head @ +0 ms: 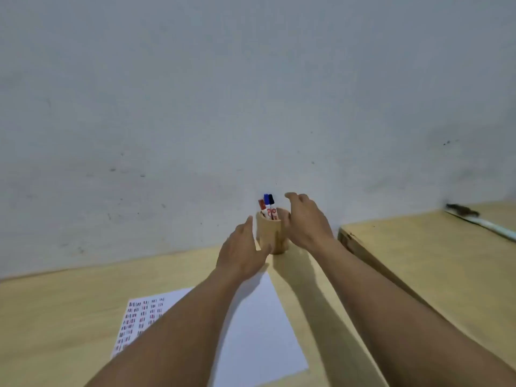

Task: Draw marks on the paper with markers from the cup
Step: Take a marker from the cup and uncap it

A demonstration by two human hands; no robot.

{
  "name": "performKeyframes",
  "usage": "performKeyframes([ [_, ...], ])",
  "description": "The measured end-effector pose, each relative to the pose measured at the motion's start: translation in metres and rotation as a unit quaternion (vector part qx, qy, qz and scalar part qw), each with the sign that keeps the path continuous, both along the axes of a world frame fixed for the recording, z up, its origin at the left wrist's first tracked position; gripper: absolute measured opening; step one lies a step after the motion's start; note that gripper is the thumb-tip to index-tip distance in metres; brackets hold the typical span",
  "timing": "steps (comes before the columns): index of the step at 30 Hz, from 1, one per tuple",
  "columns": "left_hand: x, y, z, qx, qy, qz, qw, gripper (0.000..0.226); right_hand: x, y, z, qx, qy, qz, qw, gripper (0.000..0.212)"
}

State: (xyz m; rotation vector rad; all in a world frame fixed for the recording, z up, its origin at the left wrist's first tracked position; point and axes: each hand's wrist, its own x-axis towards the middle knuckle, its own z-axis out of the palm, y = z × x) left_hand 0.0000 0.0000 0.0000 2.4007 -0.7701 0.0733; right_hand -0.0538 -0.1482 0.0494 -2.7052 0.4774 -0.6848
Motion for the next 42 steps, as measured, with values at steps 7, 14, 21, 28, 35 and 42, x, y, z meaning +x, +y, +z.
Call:
performKeyframes([
  [7,0.017,-0.031,-0.016,-0.070,0.043,-0.005,0.997,0.055,0.045,-0.018,-0.020,0.038,0.000,-0.016,0.999,0.029],
  [14,0.032,-0.052,-0.025,-0.097,0.072,0.038,0.992,0.053,0.076,-0.026,-0.014,0.076,0.040,-0.046,0.995,0.019],
  [21,0.035,-0.056,-0.028,-0.124,0.091,0.052,0.987,0.049,0.081,-0.033,-0.015,0.088,0.028,-0.044,0.995,0.014],
  [28,0.035,-0.055,-0.031,-0.127,0.076,0.058,0.987,0.052,0.077,-0.035,-0.019,0.161,-0.033,-0.052,0.985,0.013],
  [35,0.027,-0.051,-0.024,-0.141,0.096,0.060,0.984,0.058,0.054,-0.028,0.003,0.220,-0.115,-0.028,0.968,0.012],
  [42,0.010,-0.014,0.013,-0.105,0.064,0.097,0.988,0.081,0.021,0.004,0.039,0.171,-0.166,0.001,0.971,0.024],
])
